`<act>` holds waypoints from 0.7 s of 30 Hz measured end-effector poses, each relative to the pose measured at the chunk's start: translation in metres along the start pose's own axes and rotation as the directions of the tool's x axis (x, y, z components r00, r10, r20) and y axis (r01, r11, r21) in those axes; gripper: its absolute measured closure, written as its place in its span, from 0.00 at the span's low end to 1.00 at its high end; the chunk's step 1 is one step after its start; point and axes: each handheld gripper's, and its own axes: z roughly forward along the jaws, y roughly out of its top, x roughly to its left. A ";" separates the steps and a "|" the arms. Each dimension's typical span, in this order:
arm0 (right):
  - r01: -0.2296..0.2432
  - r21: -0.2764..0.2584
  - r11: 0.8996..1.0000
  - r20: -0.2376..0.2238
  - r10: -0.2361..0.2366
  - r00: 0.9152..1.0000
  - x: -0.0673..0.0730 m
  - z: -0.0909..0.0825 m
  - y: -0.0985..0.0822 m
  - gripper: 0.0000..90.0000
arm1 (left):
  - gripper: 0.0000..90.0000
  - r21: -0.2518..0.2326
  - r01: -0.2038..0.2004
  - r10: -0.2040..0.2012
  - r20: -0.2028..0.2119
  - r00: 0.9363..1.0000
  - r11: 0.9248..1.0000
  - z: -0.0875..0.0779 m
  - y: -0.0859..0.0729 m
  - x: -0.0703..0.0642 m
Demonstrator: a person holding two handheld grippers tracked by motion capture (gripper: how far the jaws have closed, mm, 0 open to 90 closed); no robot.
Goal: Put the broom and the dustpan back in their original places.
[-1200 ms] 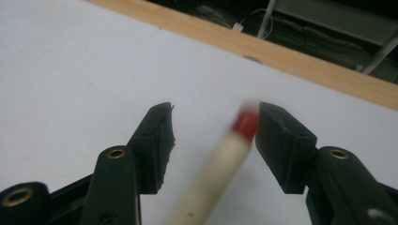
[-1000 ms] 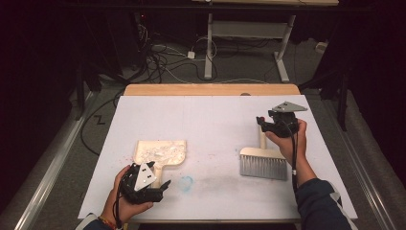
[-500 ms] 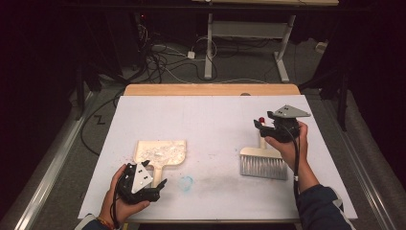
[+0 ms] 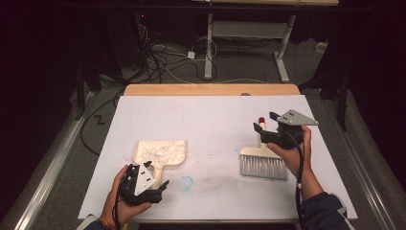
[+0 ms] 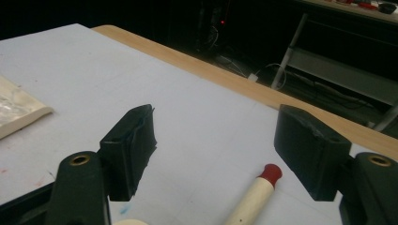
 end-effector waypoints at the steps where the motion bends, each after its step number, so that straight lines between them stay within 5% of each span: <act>1: 0.012 -0.003 1.000 0.010 -0.012 1.000 0.001 -0.001 0.000 0.29 | 0.19 -0.001 0.003 -0.003 -0.003 1.000 1.000 0.000 0.000 0.000; 21: 0.073 -0.053 0.996 -0.004 -0.073 0.997 0.020 -0.044 0.000 0.23 | 0.19 -0.003 -0.004 0.004 0.010 1.000 1.000 0.000 -0.002 -0.002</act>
